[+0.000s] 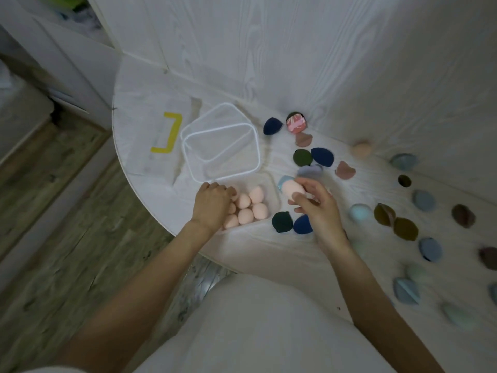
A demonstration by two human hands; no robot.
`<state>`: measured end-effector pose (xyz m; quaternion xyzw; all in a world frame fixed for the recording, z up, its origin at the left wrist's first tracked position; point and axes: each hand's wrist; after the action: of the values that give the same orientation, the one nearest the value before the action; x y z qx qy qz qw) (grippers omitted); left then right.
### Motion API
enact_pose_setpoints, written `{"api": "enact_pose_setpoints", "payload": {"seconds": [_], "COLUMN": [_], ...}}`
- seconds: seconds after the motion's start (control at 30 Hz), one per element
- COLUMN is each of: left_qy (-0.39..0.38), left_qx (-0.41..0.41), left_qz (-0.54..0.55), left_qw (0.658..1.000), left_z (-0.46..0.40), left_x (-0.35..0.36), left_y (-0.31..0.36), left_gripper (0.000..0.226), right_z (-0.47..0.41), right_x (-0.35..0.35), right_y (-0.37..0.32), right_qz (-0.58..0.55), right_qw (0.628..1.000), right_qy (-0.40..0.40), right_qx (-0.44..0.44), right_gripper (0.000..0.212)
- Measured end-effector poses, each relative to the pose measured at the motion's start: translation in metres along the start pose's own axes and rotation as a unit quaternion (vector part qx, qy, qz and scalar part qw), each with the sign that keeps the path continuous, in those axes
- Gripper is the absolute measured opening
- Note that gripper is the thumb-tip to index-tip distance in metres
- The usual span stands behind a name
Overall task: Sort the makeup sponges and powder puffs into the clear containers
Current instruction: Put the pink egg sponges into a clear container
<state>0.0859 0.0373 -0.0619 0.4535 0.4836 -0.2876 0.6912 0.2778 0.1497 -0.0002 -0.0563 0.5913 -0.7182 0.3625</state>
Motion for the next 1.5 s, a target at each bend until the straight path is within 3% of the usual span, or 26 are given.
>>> {"api": "enact_pose_setpoints", "payload": {"seconds": [0.1, 0.23, 0.33, 0.5, 0.6, 0.73, 0.9, 1.0, 1.17, 1.23, 1.33, 1.5], "left_qy": [0.01, -0.072, -0.088, -0.016, -0.036, -0.071, -0.094, -0.086, -0.049, -0.055, -0.026, 0.048], "left_qx": [0.01, -0.012, 0.005, 0.042, 0.056, 0.046, 0.041, 0.044, 0.044, 0.044, 0.053, 0.06], "left_qz": [-0.025, -0.099, -0.125, -0.002, 0.024, 0.019, 0.011, 0.024, 0.063, 0.06, 0.078, 0.131], "left_qw": [1.0, 0.992, 0.988, 0.999, 0.997, 0.996, 0.995, 0.995, 0.996, 0.996, 0.995, 0.988], "left_z": [-0.002, -0.008, -0.011, -0.001, 0.005, 0.007, 0.011, 0.012, 0.014, 0.015, 0.017, 0.022], "left_x": [0.0, -0.001, 0.0, 0.007, 0.008, 0.005, 0.009, 0.008, 0.007, 0.007, 0.007, 0.005], "left_y": [0.004, 0.008, 0.017, 0.005, -0.003, -0.006, -0.007, -0.006, -0.008, -0.006, -0.004, 0.007], "left_gripper": [0.03, 0.024, 0.023, 0.03, 0.034, 0.044, 0.052, 0.05, 0.047, 0.046, 0.039, 0.044], "right_z": [-0.012, -0.028, -0.04, -0.055, -0.059, -0.065, -0.068, -0.071, -0.068, -0.07, -0.075, -0.067], "right_x": [0.006, 0.017, 0.025, 0.046, 0.062, 0.077, 0.085, 0.087, 0.089, 0.096, 0.098, 0.074], "right_y": [0.0, -0.001, -0.004, -0.002, -0.001, 0.007, 0.016, 0.007, -0.001, 0.004, 0.008, 0.022], "right_qz": [0.028, 0.089, 0.139, 0.268, 0.367, 0.508, 0.607, 0.627, 0.64, 0.674, 0.699, 0.54], "right_qw": [0.999, 0.994, 0.987, 0.944, 0.887, 0.772, 0.693, 0.689, 0.687, 0.673, 0.66, 0.776], "right_qy": [-0.017, -0.041, -0.052, -0.04, -0.03, -0.026, -0.076, -0.114, -0.051, -0.083, -0.069, -0.01], "right_qx": [-0.013, -0.043, -0.067, -0.189, -0.279, -0.382, -0.38, -0.344, -0.341, -0.295, -0.269, -0.326], "right_gripper": [0.028, 0.03, 0.032, 0.033, 0.033, 0.028, 0.013, 0.017, 0.002, 0.011, 0.018, 0.009]}}
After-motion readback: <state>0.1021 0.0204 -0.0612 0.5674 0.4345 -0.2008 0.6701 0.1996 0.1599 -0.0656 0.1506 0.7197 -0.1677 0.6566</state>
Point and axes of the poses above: each hand's wrist, its own z-axis away from the middle knuckle, its own x-axis out of the palm, y = z × x, and after that the axes turned 13 degrees about z, right-handed
